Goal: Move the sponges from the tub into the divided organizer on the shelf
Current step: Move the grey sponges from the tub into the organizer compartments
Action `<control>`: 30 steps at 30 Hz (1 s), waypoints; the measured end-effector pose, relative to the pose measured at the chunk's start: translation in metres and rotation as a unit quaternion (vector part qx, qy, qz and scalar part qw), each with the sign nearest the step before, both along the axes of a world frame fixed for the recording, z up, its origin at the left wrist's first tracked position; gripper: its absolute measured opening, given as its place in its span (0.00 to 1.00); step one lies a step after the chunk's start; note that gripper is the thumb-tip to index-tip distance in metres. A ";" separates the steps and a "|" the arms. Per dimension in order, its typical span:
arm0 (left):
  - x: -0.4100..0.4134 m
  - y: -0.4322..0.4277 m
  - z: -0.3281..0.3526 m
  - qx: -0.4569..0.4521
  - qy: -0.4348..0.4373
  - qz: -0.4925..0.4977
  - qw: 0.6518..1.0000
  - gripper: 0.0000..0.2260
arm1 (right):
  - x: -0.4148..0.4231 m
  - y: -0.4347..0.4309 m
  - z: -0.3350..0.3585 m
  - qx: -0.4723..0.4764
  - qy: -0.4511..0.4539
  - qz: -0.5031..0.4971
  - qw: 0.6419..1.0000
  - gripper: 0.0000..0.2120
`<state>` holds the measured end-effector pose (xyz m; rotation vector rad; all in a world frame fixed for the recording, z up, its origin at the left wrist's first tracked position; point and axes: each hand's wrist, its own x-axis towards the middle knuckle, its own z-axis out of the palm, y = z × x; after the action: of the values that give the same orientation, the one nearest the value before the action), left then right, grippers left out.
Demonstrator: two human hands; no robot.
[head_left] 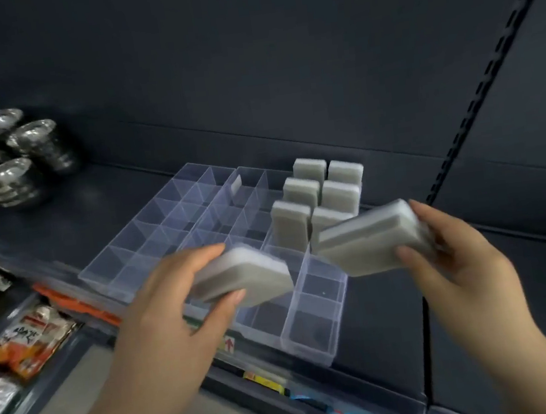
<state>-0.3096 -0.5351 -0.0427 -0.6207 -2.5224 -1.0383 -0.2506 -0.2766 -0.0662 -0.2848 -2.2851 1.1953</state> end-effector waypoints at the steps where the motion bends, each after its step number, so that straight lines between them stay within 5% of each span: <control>1: -0.011 0.000 0.001 0.000 0.002 -0.004 1.000 0.19 | -0.009 -0.001 0.002 0.008 -0.003 0.008 1.000 0.24; 11: -0.080 0.015 -0.011 0.009 -0.033 -0.067 0.997 0.19 | -0.039 -0.021 -0.001 0.117 -0.040 0.029 0.992 0.28; 30: -0.164 0.016 -0.020 -0.033 -0.044 -0.320 0.946 0.20 | -0.060 -0.079 -0.020 0.158 -0.195 -0.095 0.963 0.24</control>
<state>-0.4740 -0.5191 -0.0624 -1.5117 -2.4834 -1.1984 -0.3109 -0.3558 -0.0863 -0.6478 -2.6650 0.7091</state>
